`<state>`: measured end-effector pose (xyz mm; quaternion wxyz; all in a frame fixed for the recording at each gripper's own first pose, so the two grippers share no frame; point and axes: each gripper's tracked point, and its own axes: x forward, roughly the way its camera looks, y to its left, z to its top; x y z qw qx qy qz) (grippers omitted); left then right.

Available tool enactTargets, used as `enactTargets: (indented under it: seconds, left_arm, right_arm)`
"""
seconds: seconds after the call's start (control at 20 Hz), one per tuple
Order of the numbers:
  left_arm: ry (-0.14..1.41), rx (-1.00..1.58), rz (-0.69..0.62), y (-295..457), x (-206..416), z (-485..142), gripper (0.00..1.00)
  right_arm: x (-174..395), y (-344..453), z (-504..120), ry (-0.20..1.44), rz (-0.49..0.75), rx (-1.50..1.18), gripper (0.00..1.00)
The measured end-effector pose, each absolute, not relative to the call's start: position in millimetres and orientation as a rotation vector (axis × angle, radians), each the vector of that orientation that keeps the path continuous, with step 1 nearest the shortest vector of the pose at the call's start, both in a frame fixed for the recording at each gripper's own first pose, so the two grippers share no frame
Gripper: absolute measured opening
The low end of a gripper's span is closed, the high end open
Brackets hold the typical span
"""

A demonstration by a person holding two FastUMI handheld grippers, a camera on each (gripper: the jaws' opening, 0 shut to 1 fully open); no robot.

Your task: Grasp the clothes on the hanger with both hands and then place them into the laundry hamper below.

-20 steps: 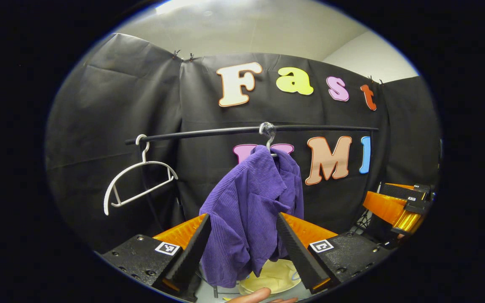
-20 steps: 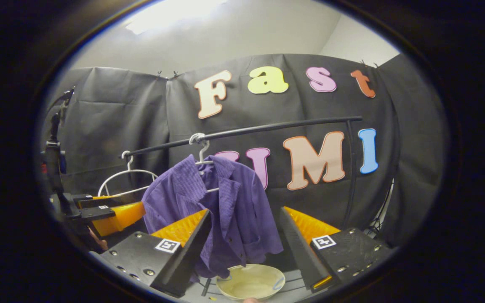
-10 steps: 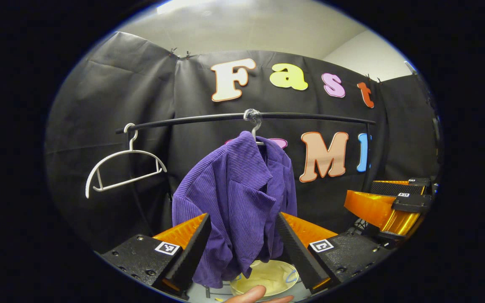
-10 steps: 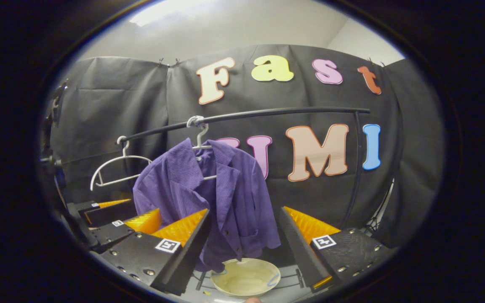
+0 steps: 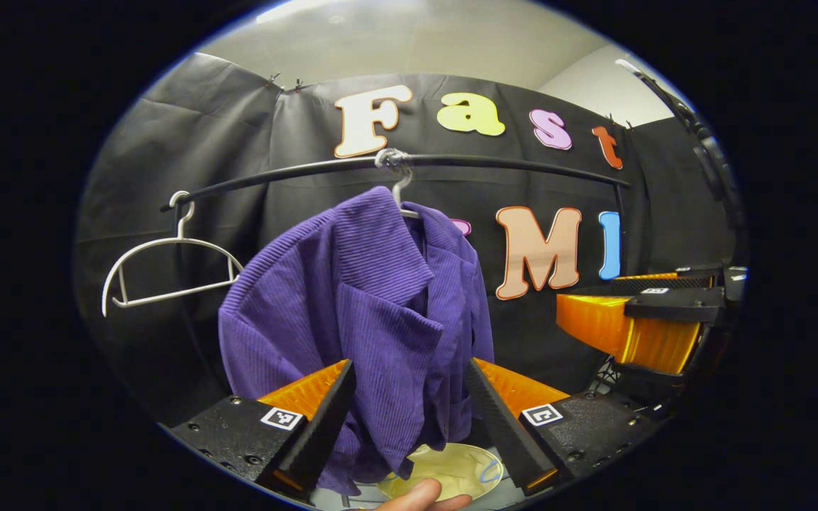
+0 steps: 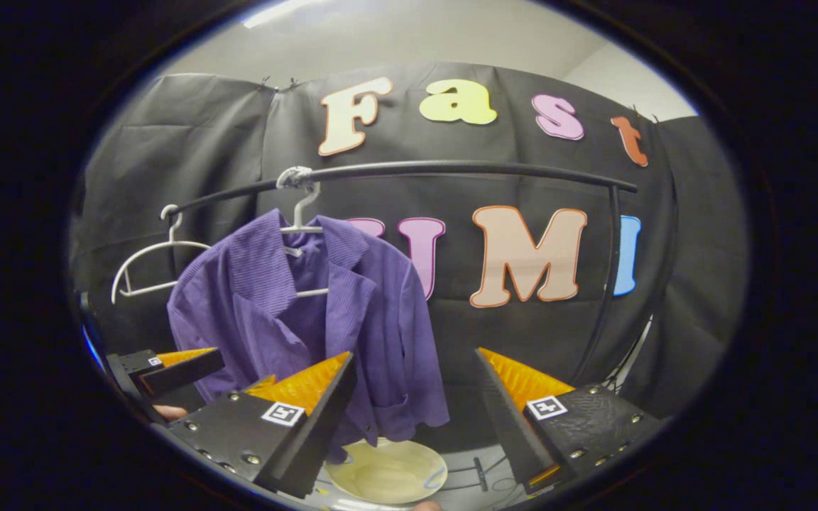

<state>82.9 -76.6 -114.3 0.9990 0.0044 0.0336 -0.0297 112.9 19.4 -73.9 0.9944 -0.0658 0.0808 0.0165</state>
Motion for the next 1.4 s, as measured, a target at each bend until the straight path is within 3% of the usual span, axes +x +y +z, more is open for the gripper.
enactTargets:
  seconds: [0.15, 0.45, 0.85, 0.9, 1.2, 1.35, 1.4]
  left_arm:
    - [0.053, 0.025, 0.018, -76, 101, -117, 0.99]
    - [0.068, 0.072, 0.295, -69, 130, -116, 0.98]
    - [0.138, 0.076, 0.618, -20, 142, -125, 0.96]
    - [0.141, 0.068, 0.645, -14, 140, -127, 0.99]
    - [0.182, 0.070, 0.643, -26, 148, -152, 0.94]
    - [0.230, 0.061, 0.612, -23, 150, -175, 0.96]
    - [0.249, 0.054, 0.615, -18, 147, -182, 0.96]
  right_arm:
    - [141, 10, -78, 0.146, 0.111, -0.171, 0.98]
    - [194, 14, -108, 0.171, 0.372, -0.186, 0.98]
    - [227, 49, -123, 0.208, 0.625, -0.152, 0.98]
    - [228, 56, -126, 0.210, 0.650, -0.152, 0.98]
    - [238, 75, -141, 0.255, 0.723, -0.144, 0.97]
    - [242, 81, -141, 0.262, 0.746, -0.131, 0.97]
    - [242, 84, -142, 0.260, 0.756, -0.133, 0.92]
